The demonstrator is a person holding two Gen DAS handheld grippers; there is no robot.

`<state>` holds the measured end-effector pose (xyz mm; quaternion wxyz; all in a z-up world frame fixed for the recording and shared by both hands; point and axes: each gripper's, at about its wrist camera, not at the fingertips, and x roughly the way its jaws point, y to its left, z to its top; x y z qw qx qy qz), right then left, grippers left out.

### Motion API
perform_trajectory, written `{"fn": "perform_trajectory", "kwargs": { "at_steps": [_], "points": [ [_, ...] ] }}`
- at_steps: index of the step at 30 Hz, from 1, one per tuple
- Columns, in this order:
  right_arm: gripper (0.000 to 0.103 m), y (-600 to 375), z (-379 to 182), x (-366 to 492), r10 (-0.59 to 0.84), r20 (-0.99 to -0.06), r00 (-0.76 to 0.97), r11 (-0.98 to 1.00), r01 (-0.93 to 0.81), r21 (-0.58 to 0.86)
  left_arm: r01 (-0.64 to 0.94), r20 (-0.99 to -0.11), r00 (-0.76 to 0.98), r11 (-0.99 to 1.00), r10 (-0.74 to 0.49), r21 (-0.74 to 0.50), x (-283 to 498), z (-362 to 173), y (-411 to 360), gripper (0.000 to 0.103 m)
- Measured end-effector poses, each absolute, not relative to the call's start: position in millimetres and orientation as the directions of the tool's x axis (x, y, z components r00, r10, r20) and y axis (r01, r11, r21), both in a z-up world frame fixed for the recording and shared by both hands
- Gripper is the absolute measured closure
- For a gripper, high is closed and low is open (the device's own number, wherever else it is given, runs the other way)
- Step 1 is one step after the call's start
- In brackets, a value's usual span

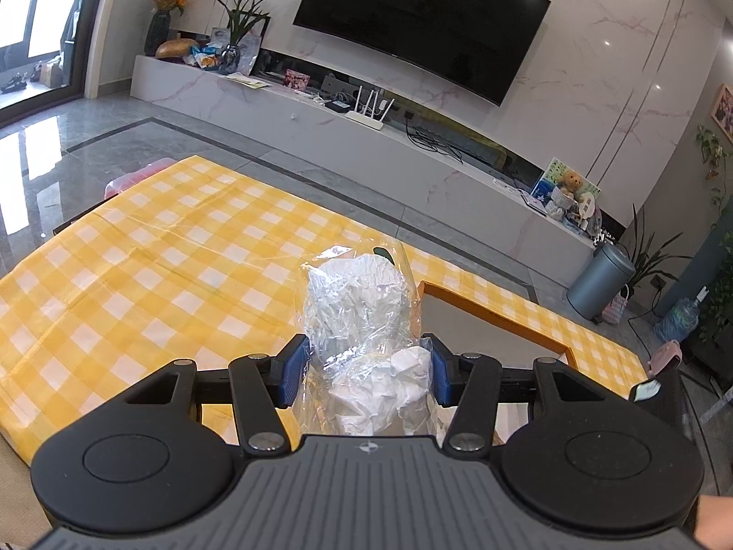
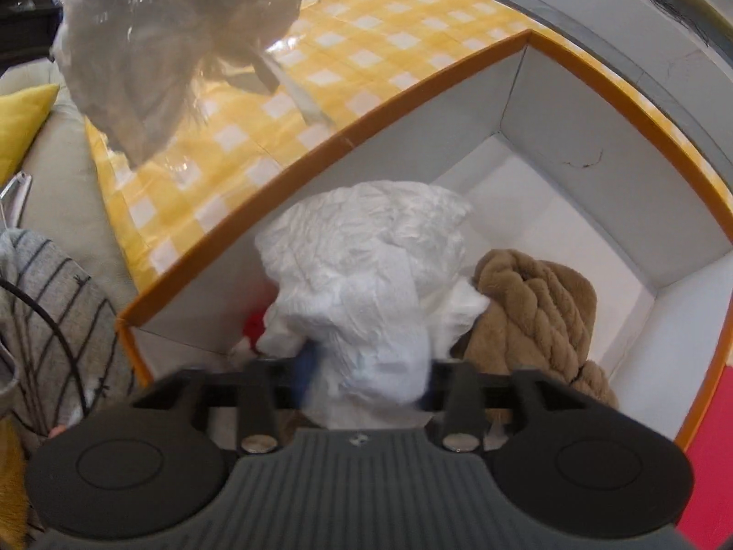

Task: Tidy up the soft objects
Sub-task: 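Lower the white cloth into the box and open the right tool, then lower the plastic bundle into the box and open the left tool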

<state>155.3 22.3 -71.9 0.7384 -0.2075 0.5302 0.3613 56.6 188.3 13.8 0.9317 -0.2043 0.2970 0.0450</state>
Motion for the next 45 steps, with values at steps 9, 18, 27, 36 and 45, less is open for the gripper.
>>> {"fn": "perform_trajectory", "kwargs": {
  "at_steps": [9, 18, 27, 36, 45],
  "points": [
    [0.036, 50.3, -102.6, 157.6, 0.21, -0.952, 0.225, 0.623, -0.781, -0.047, -0.187, -0.581, 0.81, 0.901, -0.084, -0.39, 56.9, 14.0, 188.3, 0.043],
    [0.09, 66.8, -95.1, 184.0, 0.252, -0.889, 0.382, 0.63, -0.762, -0.149, -0.213, -0.596, 0.8, 0.899, -0.065, -0.383, 60.3, 8.8, 188.7, 0.043],
    [0.09, 69.0, -103.6, 204.3, 0.294, -0.855, 0.428, 0.686, -0.717, -0.123, -0.221, -0.599, 0.799, 0.9, -0.054, -0.376, 61.6, 7.3, 190.8, 0.043],
    [0.033, 58.4, -82.0, 180.4, 0.331, -0.839, 0.432, 0.649, -0.75, -0.13, -0.211, -0.598, 0.801, 0.914, -0.042, -0.346, 60.7, 8.9, 183.2, 0.043],
    [0.02, -1.0, -37.3, 147.5, 0.387, -0.773, 0.502, 0.678, -0.724, -0.13, -0.108, -0.606, 0.79, 0.949, -0.099, -0.297, 62.8, 9.1, 162.1, 0.043]
  ]
}}
